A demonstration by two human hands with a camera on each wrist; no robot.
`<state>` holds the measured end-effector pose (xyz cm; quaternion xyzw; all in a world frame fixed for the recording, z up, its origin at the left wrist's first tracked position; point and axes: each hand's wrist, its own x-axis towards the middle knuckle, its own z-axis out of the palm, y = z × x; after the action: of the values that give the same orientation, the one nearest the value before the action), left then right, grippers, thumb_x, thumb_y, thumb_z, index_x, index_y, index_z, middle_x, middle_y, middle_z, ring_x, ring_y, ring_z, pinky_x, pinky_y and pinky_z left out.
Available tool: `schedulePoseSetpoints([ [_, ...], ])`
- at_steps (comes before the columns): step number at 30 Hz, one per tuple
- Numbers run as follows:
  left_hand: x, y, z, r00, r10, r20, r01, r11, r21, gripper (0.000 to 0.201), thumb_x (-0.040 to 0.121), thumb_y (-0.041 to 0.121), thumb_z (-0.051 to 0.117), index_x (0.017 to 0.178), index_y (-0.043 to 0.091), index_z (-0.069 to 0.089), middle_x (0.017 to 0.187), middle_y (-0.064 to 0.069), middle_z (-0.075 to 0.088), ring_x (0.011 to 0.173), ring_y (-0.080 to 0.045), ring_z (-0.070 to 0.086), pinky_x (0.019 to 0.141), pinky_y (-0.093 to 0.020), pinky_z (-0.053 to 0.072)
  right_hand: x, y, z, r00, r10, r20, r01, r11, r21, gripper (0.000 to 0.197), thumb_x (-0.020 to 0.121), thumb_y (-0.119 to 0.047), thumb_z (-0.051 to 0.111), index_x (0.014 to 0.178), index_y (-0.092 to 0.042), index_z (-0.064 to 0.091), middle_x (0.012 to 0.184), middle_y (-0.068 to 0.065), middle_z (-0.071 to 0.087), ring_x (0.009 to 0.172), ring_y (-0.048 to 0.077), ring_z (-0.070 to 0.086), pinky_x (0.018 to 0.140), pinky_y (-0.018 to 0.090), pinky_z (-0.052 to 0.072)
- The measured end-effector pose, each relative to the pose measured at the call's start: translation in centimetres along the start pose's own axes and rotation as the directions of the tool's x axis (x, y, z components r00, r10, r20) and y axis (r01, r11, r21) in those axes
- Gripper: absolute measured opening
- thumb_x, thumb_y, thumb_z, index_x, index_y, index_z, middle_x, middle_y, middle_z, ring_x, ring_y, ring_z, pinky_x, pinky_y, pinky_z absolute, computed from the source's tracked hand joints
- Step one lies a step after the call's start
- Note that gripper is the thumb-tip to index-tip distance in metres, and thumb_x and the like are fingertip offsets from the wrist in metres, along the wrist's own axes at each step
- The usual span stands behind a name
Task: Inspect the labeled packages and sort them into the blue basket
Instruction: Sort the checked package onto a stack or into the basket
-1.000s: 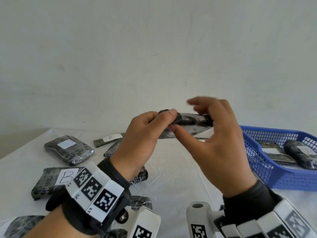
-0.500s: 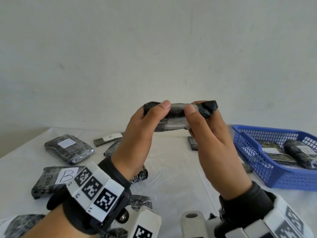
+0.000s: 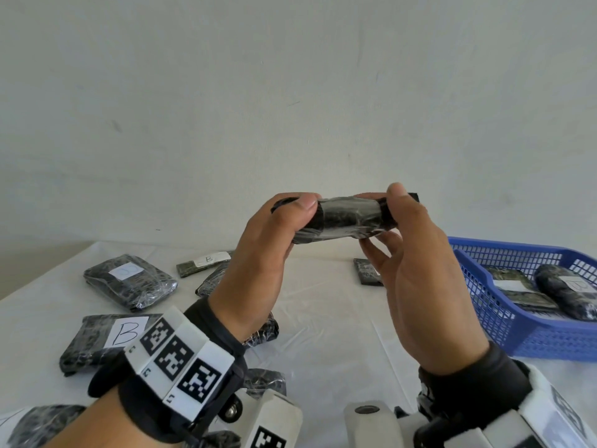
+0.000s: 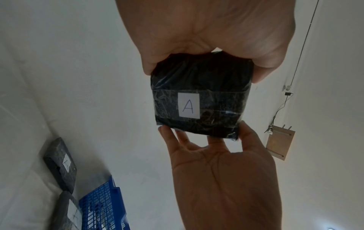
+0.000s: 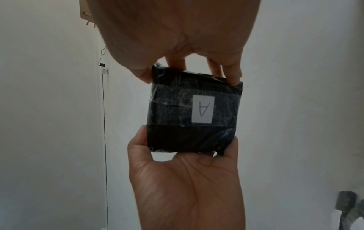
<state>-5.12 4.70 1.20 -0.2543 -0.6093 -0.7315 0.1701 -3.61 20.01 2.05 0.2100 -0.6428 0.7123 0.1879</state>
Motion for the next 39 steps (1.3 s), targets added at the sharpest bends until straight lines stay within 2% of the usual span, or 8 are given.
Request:
schedulePoseSetpoints([
  [3,-0.1,-0.1,0.1,1.0,0.006,0.01,-0.006,1.0,0.018,0.028,0.078,0.058,0.055,0.085,0.043,0.077,0.095,0.015,0.072,0.1,-0.002,0.065,0.097,-0.029,0.044,0.1,-0.3,0.0,0.997,0.07,0.018,-0.07,0.997,0.023,0.047,0.082,-0.071,0.059,0.088,-0.028,0.077,0.092,0.002,0.057,0.092,0.022,0.053,0.109,0.062,0.043],
  [11,0.3,-0.6,-0.2,0.994,-0.102,-0.049,0.105,0.992,0.068,0.05,0.07,0.067,0.061,0.099,0.027,0.072,0.1,0.014,0.068,0.104,-0.002,0.063,0.104,-0.037,0.045,0.4,0.0,-0.5,0.998,0.067,0.009,-0.066,0.998,-0.011,0.067,0.079,-0.074,0.073,0.095,-0.008,0.072,0.09,0.029,0.061,0.09,0.049,0.059,0.105,0.079,0.035],
  [16,0.6,-0.9,-0.6,0.952,-0.282,-0.119,0.29,0.955,0.057,0.081,0.063,0.053,0.075,0.135,0.025,0.055,0.118,0.005,0.069,0.115,-0.009,0.066,0.109,-0.037,0.05,1.0,0.8,-1.7,0.996,0.066,-0.066,-0.072,0.993,-0.098,0.006,0.092,-0.019,0.077,0.094,-0.014,0.079,0.091,0.004,0.08,0.088,0.016,0.074,0.088,0.035,0.059],
  [20,1.0,-0.9,-1.0,0.937,-0.336,-0.097,0.335,0.942,-0.032,0.074,0.08,0.026,0.077,0.146,0.011,0.047,0.111,-0.007,0.077,0.097,-0.015,0.076,0.082,-0.032,0.06,1.3,1.4,-2.4,0.991,0.125,-0.053,-0.133,0.974,-0.183,0.038,0.091,0.006,0.07,0.122,-0.014,0.062,0.106,0.006,0.077,0.088,0.014,0.078,0.071,0.023,0.06],
  [24,1.0,-0.8,-1.6,0.961,-0.268,-0.074,0.272,0.961,0.058,0.022,0.099,0.01,0.063,0.121,0.014,0.068,0.107,-0.003,0.08,0.102,-0.016,0.075,0.095,-0.036,0.057,1.3,1.8,-2.6,0.993,0.116,0.014,-0.1,0.906,-0.411,0.068,0.092,0.009,0.065,0.144,-0.029,0.041,0.116,0.0,0.07,0.104,0.016,0.072,0.084,0.034,0.062],
  [31,0.4,-1.6,-0.4,0.997,-0.072,0.033,0.067,0.988,0.142,0.038,0.094,-0.001,0.053,0.124,0.021,0.062,0.121,0.004,0.074,0.117,-0.009,0.067,0.094,-0.02,0.051,0.5,0.0,-1.2,0.991,0.121,0.064,-0.116,0.99,-0.075,0.017,0.104,-0.034,0.054,0.108,-0.027,0.069,0.099,-0.013,0.079,0.093,-0.001,0.074,0.074,0.015,0.057],
  [35,0.2,-1.0,0.2,0.998,-0.037,0.053,0.039,0.998,-0.045,0.047,0.095,0.04,0.054,0.127,0.006,0.065,0.129,-0.017,0.069,0.127,-0.029,0.063,0.114,-0.049,0.044,0.5,0.1,-0.9,0.999,0.053,-0.001,-0.053,0.998,-0.024,0.017,0.103,-0.021,0.058,0.089,-0.018,0.068,0.081,-0.009,0.074,0.078,0.004,0.069,0.067,0.014,0.053],
  [39,0.0,-0.5,0.4,1.0,0.017,0.022,-0.015,0.998,-0.054,0.047,0.092,0.042,0.055,0.111,0.001,0.067,0.116,-0.027,0.068,0.117,-0.035,0.065,0.112,-0.06,0.041,0.3,0.0,-0.3,1.0,-0.01,0.03,0.009,1.0,0.03,0.019,0.09,-0.035,0.069,0.078,-0.021,0.061,0.077,0.006,0.063,0.079,0.013,0.06,0.075,0.025,0.048],
])
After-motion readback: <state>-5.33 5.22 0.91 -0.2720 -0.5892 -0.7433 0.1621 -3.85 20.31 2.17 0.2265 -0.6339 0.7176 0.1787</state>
